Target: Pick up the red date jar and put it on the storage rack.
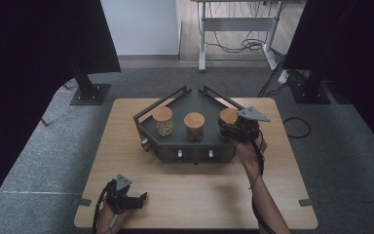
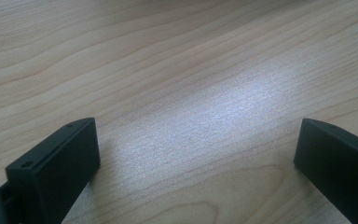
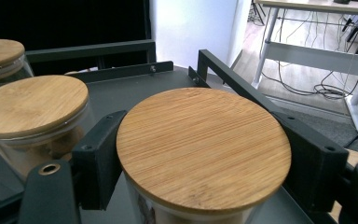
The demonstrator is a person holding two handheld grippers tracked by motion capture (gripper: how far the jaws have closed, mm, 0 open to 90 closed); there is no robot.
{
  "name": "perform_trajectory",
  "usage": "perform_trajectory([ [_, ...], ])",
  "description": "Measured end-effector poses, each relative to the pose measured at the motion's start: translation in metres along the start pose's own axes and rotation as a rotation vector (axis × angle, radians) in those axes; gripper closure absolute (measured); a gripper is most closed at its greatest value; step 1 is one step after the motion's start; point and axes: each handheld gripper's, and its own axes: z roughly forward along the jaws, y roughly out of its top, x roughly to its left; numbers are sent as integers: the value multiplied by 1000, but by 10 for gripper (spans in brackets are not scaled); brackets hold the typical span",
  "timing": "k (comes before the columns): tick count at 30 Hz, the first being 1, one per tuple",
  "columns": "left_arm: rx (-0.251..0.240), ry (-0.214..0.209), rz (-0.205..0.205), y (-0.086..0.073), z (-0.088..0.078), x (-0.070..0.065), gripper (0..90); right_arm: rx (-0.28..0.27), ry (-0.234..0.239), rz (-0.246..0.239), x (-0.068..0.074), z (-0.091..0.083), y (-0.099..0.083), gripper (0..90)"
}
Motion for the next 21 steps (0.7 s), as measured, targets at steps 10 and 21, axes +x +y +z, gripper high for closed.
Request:
perform_trajectory([
  [10, 0, -2, 2, 0, 0, 0, 0, 12, 4, -4, 2, 7, -4, 226],
  [21, 0, -2, 3, 0, 0, 0, 0, 19, -8, -15, 4, 10, -10, 225],
])
